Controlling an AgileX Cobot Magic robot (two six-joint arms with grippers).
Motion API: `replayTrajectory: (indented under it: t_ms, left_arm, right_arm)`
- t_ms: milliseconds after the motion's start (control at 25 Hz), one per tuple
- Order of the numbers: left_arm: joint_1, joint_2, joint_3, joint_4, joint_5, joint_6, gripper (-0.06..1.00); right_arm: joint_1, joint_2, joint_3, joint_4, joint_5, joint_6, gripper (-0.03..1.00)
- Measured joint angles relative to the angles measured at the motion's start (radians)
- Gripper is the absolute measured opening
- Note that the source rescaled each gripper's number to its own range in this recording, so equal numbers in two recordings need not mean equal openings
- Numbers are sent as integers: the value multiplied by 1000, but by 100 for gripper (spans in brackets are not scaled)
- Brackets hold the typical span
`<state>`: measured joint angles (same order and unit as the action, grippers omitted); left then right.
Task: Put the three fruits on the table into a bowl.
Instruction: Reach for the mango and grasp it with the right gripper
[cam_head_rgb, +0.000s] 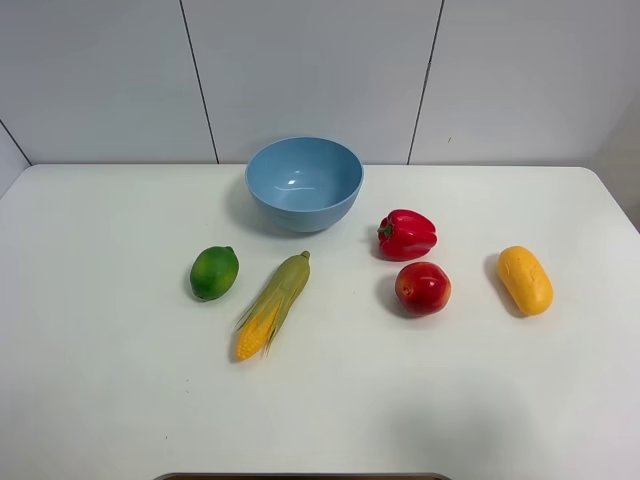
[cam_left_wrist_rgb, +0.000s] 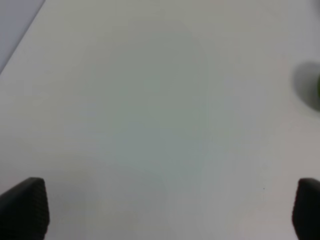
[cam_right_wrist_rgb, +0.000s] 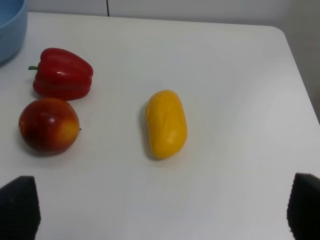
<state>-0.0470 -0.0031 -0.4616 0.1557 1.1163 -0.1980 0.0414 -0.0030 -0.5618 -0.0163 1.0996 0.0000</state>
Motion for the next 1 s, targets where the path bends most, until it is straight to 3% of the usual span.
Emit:
replayTrajectory:
  t_ms: [1000]
  left_arm:
    - [0, 0, 0, 0, 0, 0, 100]
  right_arm:
    - [25, 0, 0, -3, 0, 0, 100]
